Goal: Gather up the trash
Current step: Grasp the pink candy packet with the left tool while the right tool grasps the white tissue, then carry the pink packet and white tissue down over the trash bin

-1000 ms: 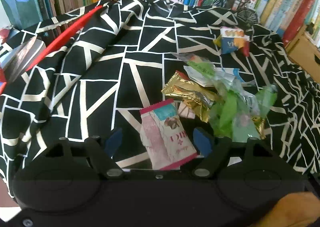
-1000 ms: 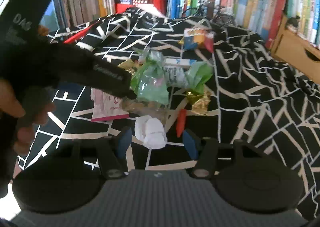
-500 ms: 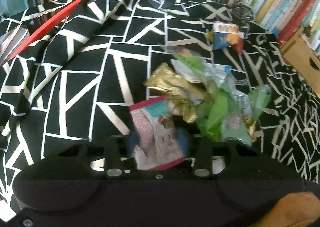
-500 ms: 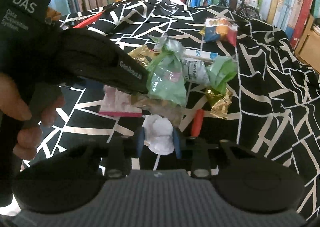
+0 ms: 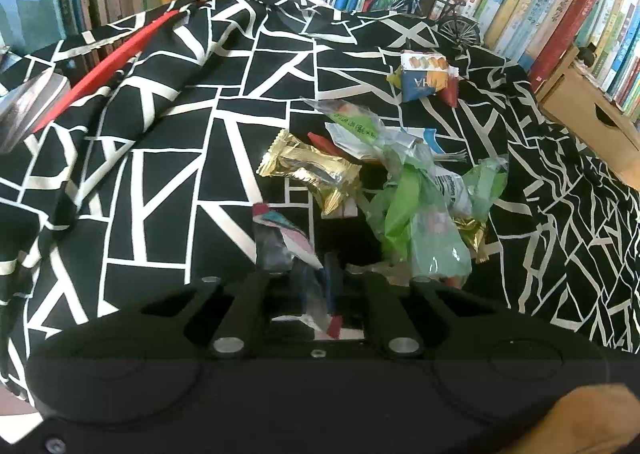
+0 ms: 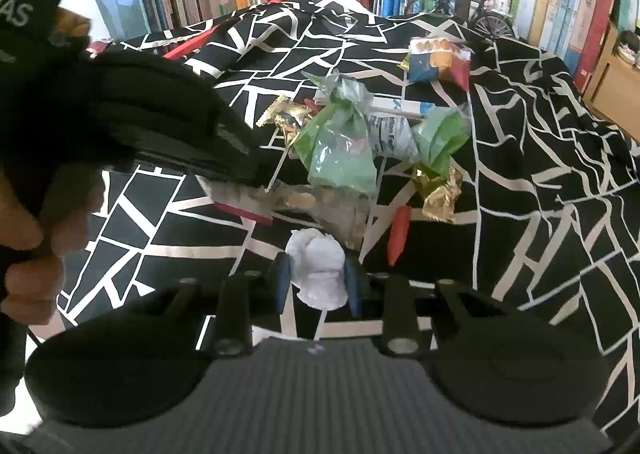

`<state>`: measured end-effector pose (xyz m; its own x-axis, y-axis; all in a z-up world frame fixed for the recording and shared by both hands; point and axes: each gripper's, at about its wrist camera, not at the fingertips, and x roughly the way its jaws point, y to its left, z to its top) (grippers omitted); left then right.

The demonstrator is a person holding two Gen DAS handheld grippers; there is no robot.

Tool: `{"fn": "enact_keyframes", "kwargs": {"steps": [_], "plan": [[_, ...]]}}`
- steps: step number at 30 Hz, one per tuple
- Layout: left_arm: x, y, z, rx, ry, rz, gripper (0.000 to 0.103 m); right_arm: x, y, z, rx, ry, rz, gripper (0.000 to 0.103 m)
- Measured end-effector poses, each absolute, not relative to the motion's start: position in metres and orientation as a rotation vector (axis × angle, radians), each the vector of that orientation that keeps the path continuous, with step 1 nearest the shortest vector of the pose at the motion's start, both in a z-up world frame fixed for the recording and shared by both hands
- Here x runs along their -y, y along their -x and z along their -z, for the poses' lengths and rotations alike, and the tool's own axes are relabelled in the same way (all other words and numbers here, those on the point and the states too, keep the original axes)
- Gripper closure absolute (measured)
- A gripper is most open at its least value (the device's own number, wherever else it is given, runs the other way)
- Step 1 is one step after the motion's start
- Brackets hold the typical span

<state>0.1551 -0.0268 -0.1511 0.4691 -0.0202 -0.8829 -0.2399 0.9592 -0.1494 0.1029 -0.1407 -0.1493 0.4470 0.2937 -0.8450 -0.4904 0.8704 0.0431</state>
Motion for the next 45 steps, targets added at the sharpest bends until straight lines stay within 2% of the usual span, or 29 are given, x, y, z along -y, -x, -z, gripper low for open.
{"fn": "enact_keyframes", "kwargs": {"steps": [22, 33, 45], "plan": [[0.001, -0.056, 0.113, -0.980, 0.247, -0.085, 0.098, 0.128, -0.027, 0.132, -0.948, 0.210, -0.402, 0.069], [-0.040, 0.063, 0.091, -0.938, 0.218, 0.002, 0.098, 0.099, 0.082, 0.116, -0.882, 0.174, -0.294, 0.069], [-0.070, 0.197, 0.094, -0.973, 0.222, -0.033, 0.098, 0.075, 0.190, 0.118, -0.928, 0.172, -0.316, 0.069]]}}
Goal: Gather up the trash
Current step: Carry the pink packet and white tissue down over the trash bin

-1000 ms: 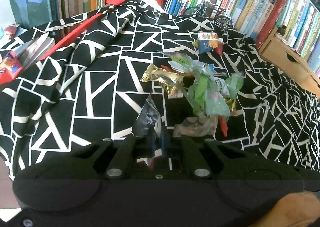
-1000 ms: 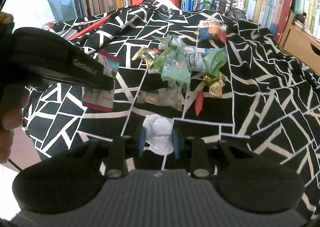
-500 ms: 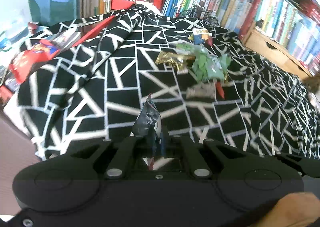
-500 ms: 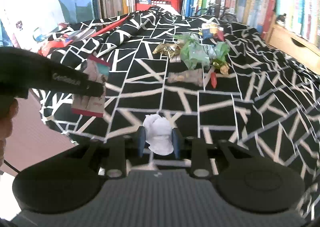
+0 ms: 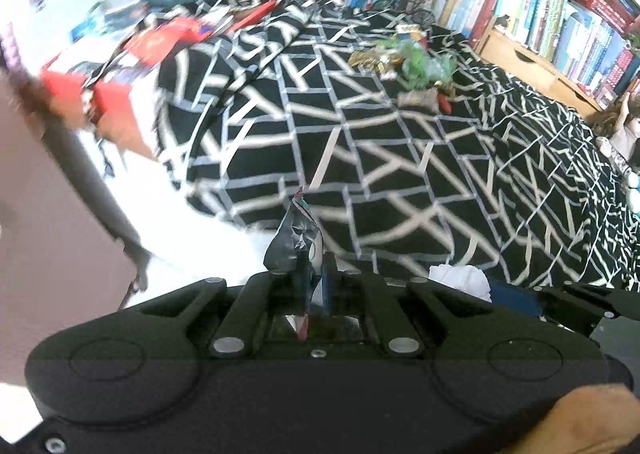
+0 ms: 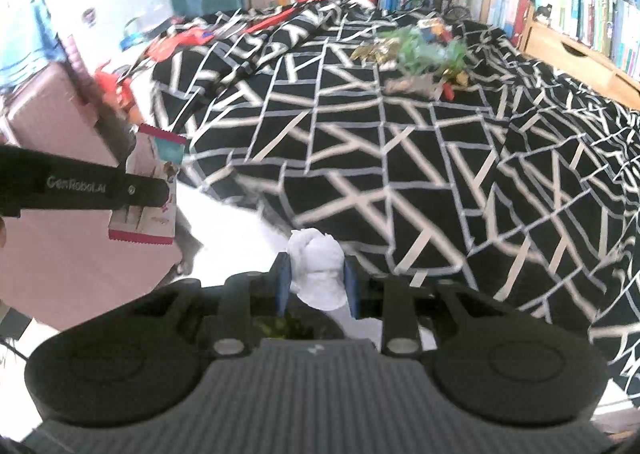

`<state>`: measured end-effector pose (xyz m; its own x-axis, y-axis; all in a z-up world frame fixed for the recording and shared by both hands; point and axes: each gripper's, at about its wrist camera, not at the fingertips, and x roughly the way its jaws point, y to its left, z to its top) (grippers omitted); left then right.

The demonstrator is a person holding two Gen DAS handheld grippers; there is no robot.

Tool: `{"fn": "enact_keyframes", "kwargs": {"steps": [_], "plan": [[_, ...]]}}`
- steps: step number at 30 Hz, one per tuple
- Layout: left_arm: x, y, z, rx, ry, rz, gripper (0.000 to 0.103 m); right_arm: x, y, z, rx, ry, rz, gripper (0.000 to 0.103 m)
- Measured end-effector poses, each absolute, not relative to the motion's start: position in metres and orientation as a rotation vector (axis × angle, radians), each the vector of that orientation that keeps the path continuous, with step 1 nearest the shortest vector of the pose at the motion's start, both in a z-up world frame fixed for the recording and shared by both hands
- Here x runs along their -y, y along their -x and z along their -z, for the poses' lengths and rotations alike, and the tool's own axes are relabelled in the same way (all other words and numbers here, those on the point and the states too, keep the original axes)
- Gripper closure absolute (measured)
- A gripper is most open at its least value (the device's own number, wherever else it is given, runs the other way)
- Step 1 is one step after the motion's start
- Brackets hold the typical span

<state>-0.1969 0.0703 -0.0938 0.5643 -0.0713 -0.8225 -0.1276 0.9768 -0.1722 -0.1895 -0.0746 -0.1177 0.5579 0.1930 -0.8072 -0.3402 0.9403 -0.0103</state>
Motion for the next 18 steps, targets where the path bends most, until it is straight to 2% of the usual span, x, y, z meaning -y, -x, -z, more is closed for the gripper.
{"fn": "enact_keyframes", "kwargs": {"steps": [10, 18], "plan": [[-0.077, 0.276, 0.145, -1.051, 0.279, -0.139, 0.098, 0.069, 0.234, 0.155, -0.978, 0.204, -0.422, 0.069], [-0.070, 0.292, 0.200, -1.093, 0.283, -0.153, 0.098, 0.065, 0.236, 0.208, -1.007, 0.214, -0.469, 0.069]]}}
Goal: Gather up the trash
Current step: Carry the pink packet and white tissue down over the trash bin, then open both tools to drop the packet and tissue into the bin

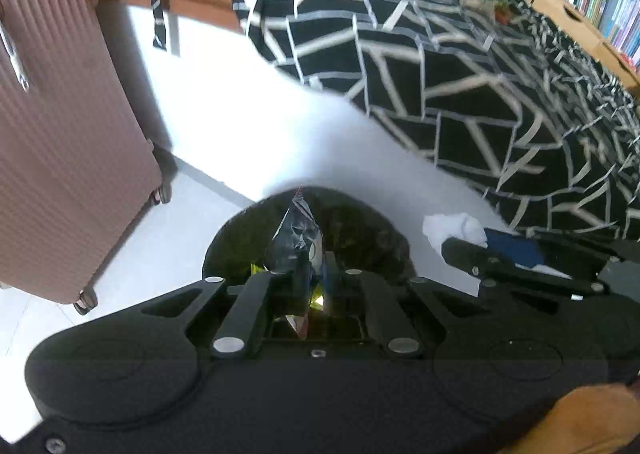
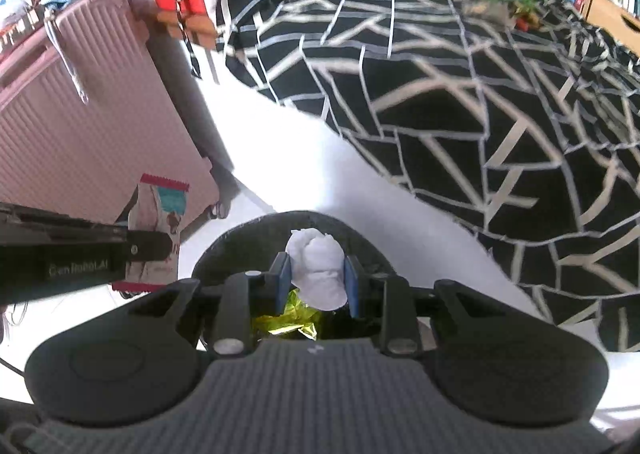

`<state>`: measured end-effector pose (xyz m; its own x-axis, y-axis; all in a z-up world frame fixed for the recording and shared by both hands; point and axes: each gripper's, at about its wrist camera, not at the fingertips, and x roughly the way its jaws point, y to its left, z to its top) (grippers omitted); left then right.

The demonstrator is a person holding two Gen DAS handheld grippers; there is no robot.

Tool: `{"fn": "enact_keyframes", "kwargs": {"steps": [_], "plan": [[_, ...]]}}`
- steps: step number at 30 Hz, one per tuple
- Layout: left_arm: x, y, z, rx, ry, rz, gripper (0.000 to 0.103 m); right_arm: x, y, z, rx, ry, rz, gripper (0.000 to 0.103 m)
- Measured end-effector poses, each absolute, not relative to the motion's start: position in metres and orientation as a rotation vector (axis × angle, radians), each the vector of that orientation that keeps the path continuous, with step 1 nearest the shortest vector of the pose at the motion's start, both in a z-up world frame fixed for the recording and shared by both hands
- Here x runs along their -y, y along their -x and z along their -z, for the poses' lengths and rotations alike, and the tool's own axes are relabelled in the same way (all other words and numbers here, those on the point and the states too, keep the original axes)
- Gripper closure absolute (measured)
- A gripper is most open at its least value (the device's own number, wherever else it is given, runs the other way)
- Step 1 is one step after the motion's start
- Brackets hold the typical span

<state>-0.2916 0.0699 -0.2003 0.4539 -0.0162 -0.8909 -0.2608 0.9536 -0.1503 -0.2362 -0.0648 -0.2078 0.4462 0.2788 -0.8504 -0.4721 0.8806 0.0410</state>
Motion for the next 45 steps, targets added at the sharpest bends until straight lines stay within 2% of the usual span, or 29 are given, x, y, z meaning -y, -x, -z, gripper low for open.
{"fn": "enact_keyframes", "kwargs": {"steps": [8, 10, 13, 15, 17, 21, 32, 45], "plan": [[-0.076, 0.282, 0.266, -1.128, 0.279, -0.155, 0.098, 0.066, 0.223, 0.264, -1.034, 0.193, -0.466, 0.068], [-0.077, 0.278, 0.281, -1.134, 0.271, -0.145, 0.096, 0.064, 0.219, 0.276, -1.035, 0.189, -0.471, 0.063], [-0.079, 0.271, 0.301, -1.146, 0.279, -0.134, 0.088, 0.064, 0.216, 0.292, -1.028, 0.182, -0.467, 0.047], [-0.082, 0.268, 0.312, -1.156, 0.296, -0.133, 0.080, 0.064, 0.213, 0.301, -1.032, 0.170, -0.463, 0.040], [-0.085, 0.266, 0.320, -1.162, 0.308, -0.137, 0.065, 0.064, 0.210, 0.308, -1.037, 0.165, -0.457, 0.038], [-0.089, 0.264, 0.325, -1.162, 0.301, -0.145, 0.057, 0.064, 0.208, 0.314, -1.046, 0.166, -0.444, 0.035], [-0.097, 0.262, 0.285, -1.120, 0.294, -0.187, 0.032, 0.060, 0.206, 0.276, -1.038, 0.153, -0.413, 0.035], [-0.091, 0.238, 0.177, -1.038, 0.265, -0.106, 0.031, 0.074, 0.208, 0.174, -0.956, 0.138, -0.304, 0.034]]}}
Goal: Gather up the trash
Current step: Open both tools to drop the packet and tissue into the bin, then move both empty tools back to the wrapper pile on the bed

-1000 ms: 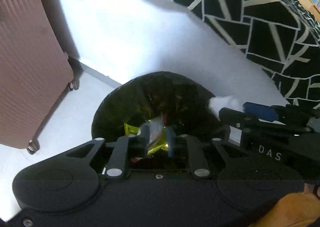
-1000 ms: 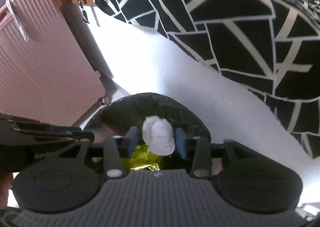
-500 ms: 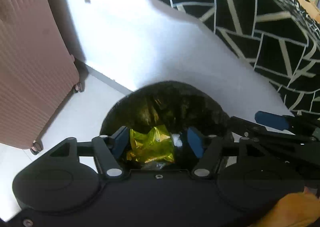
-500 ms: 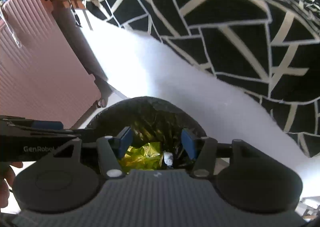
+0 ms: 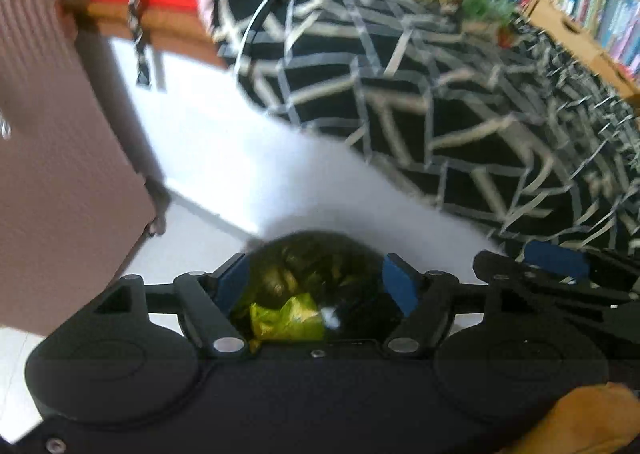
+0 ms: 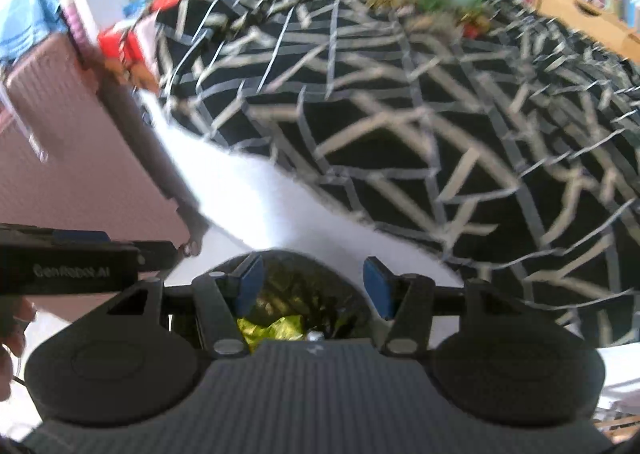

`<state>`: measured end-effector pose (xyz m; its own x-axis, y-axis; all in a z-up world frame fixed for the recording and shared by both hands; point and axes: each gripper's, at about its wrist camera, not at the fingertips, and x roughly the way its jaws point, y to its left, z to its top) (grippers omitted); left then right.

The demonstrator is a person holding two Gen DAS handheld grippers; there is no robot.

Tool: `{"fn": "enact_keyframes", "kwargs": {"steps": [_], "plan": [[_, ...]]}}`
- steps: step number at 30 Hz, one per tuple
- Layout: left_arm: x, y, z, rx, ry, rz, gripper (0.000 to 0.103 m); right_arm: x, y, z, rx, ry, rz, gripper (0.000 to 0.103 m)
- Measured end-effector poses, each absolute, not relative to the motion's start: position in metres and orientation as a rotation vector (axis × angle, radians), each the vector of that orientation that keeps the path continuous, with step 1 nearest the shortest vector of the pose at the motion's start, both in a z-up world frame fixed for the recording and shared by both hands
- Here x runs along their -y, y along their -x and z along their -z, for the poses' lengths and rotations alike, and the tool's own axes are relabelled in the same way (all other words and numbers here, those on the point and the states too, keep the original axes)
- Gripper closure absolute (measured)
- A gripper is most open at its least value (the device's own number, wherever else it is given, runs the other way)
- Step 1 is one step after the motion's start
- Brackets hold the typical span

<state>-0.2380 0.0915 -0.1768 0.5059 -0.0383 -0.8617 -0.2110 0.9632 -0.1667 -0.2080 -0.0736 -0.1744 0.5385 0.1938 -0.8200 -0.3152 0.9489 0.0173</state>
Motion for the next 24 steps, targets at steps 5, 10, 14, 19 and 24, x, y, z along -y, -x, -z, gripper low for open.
{"fn": "enact_keyframes", "kwargs": {"steps": [5, 10, 14, 19, 24], "plan": [[-0.086, 0.204, 0.123, -0.969, 0.234, -0.022, 0.031, 0.086, 0.192, 0.120, -0.879, 0.136, -0.217, 0.034], [-0.072, 0.163, 0.080, -0.887, 0.198, 0.054, 0.030, 0.102, 0.170, 0.075, -0.789, 0.109, -0.117, 0.033], [-0.053, 0.135, 0.054, -0.806, 0.147, 0.086, 0.017, 0.116, 0.145, 0.054, -0.735, 0.098, -0.060, 0.031], [-0.036, 0.094, 0.038, -0.766, 0.141, 0.113, 0.013, 0.136, 0.105, 0.038, -0.681, 0.078, -0.020, 0.031], [-0.022, 0.046, 0.041, -0.768, 0.186, 0.094, 0.012, 0.158, 0.054, 0.039, -0.665, 0.080, -0.014, 0.031]]}}
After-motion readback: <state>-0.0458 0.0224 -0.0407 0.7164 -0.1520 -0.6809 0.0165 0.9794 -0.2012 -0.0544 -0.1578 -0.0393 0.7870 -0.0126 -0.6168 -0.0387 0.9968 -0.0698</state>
